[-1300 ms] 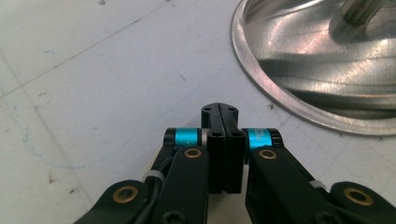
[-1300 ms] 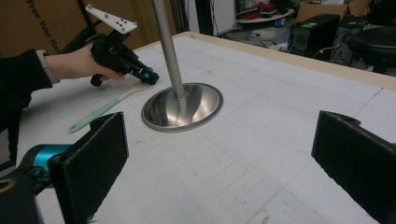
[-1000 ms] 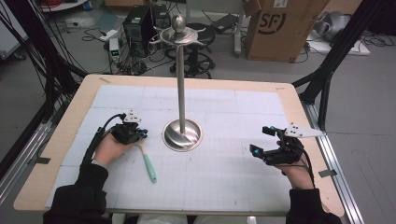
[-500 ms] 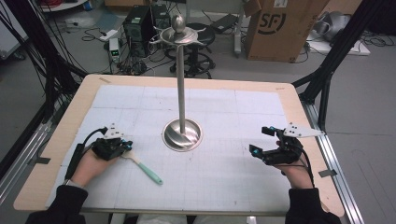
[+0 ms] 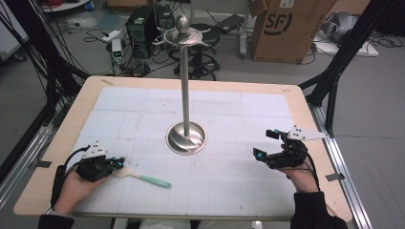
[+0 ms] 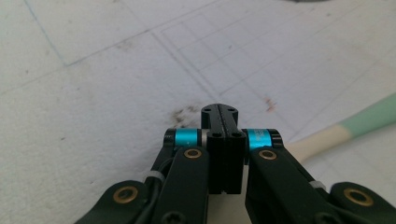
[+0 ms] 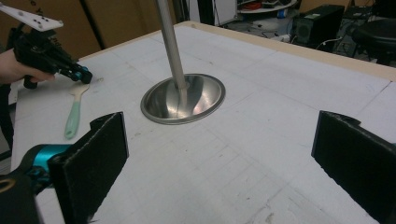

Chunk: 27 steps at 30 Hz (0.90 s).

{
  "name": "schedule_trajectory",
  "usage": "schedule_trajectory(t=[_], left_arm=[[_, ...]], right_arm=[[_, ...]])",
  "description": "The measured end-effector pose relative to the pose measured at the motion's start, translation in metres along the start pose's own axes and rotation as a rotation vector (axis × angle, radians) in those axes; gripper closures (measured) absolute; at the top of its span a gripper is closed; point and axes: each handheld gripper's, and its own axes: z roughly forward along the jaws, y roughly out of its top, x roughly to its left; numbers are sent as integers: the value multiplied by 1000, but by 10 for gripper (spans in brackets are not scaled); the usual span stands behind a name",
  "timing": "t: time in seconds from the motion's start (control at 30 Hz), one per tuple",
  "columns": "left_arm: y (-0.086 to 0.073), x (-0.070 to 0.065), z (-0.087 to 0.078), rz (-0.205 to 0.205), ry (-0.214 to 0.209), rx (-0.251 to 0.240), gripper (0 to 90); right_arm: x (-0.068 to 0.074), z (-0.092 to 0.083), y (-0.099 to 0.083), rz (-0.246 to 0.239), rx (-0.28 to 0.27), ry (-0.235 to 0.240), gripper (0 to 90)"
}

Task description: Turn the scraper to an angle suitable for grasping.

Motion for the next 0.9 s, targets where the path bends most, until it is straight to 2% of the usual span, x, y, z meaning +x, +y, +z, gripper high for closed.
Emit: schedule_trajectory(t=[0.07,0.1,0.23,0.27,0.37,0.47,0.6,0.83,0.9], left_arm=[[3,-10,-3,12,-28,-18,900],[4,-18,-3,32,-43,-15,900],[0,-39,0,65,-101,15,900],[-2,-42,1,79,-114,25,900],[-4,-50,2,89,-146,46,900],[-5,-55,4,103,-165,72,900],[-5,-57,9,113,-166,87,900],[-1,-57,17,102,-165,77,900],[2,-58,21,113,-158,77,900]], right_arm=[[0,1,0,-1,6,1,28],[0,1,0,0,7,0,28],[-2,0,0,4,-2,-7,28],[-2,-1,0,2,1,-5,28],[0,-1,0,1,4,-4,28],[-1,0,0,-5,5,-3,28],[-1,2,-1,-4,15,-4,28],[1,4,-1,-7,26,-2,28],[1,3,-1,-3,25,-1,28]])
